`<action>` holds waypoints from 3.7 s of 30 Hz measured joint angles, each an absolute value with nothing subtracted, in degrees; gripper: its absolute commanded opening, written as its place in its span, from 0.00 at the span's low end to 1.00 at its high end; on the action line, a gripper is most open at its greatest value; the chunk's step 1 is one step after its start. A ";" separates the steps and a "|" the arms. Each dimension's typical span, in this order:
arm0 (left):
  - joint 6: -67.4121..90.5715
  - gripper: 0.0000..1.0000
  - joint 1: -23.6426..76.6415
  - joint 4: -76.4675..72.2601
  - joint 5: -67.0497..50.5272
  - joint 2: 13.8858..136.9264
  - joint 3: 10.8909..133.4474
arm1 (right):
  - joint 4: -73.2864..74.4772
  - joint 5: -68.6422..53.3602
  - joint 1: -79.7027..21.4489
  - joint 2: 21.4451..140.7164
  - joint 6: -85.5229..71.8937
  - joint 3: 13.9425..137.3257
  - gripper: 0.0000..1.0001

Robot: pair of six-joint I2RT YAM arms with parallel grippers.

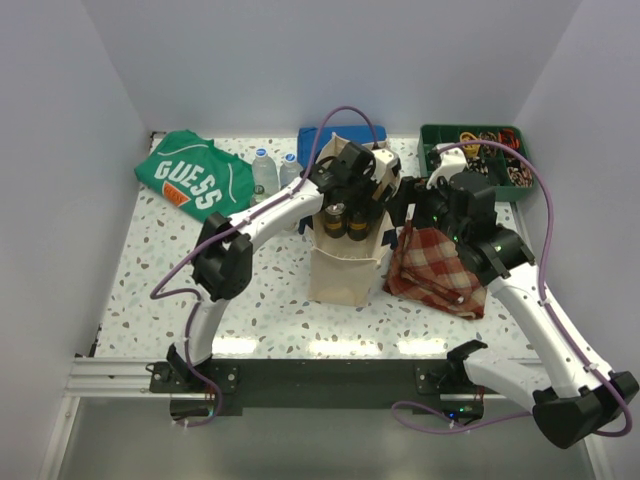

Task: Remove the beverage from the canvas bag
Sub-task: Take out the drink from the canvas bag.

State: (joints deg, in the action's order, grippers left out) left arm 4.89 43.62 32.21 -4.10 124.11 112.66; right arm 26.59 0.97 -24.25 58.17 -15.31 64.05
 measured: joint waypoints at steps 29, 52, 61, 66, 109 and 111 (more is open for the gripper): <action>3.81 0.42 43.62 32.84 -4.25 125.73 113.80 | 26.09 0.97 -24.25 58.83 -15.33 64.03 0.75; 2.72 0.00 43.64 36.36 -1.83 125.78 116.05 | 25.52 0.69 -24.25 58.87 -16.10 63.42 0.75; 2.31 0.00 43.64 36.51 -1.89 125.16 116.05 | 25.23 0.62 -24.25 58.78 -16.93 63.26 0.75; 2.31 0.00 43.66 37.08 -1.89 122.76 116.05 | 25.08 0.62 -24.25 58.11 -17.37 62.76 0.75; -1.37 0.00 43.90 52.64 -13.78 110.43 121.40 | 25.78 0.56 -24.25 51.83 -21.19 60.38 0.76; -1.37 0.00 43.90 52.90 -14.48 109.62 121.40 | 25.74 0.56 -24.25 51.79 -21.50 60.29 0.76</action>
State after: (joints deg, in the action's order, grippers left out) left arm -1.37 43.90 52.90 -14.48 109.62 121.40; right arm 25.74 0.56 -24.25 51.79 -21.50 60.29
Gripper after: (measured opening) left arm 0.638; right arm 0.757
